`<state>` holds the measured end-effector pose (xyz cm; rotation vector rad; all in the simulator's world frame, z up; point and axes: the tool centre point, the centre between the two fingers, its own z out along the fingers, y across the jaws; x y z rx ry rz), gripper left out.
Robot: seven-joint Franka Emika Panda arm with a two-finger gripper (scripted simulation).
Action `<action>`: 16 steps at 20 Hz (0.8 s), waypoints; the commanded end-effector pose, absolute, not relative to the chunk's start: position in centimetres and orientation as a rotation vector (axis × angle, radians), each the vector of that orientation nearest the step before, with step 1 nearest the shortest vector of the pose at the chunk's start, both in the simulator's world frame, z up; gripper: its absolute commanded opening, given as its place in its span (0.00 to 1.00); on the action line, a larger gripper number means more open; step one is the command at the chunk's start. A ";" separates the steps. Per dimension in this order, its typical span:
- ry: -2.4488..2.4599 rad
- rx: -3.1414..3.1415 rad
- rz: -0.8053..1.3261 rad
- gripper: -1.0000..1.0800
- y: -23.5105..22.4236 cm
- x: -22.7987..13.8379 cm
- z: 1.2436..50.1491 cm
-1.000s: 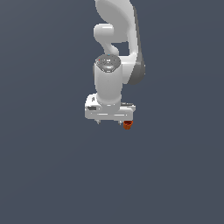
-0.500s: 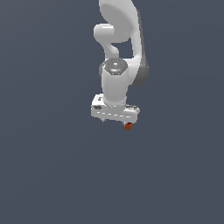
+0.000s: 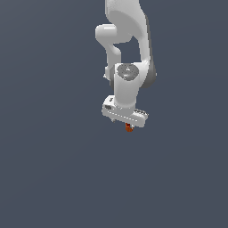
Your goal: Pick up the object and move it to a goal position.
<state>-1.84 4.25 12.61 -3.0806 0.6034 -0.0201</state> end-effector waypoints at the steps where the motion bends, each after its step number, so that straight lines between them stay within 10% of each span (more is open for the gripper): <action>1: 0.689 -3.062 -0.017 0.96 5.1 -2.4 12.0; 16: 1.092 -2.945 -0.002 0.96 8.7 -5.5 9.3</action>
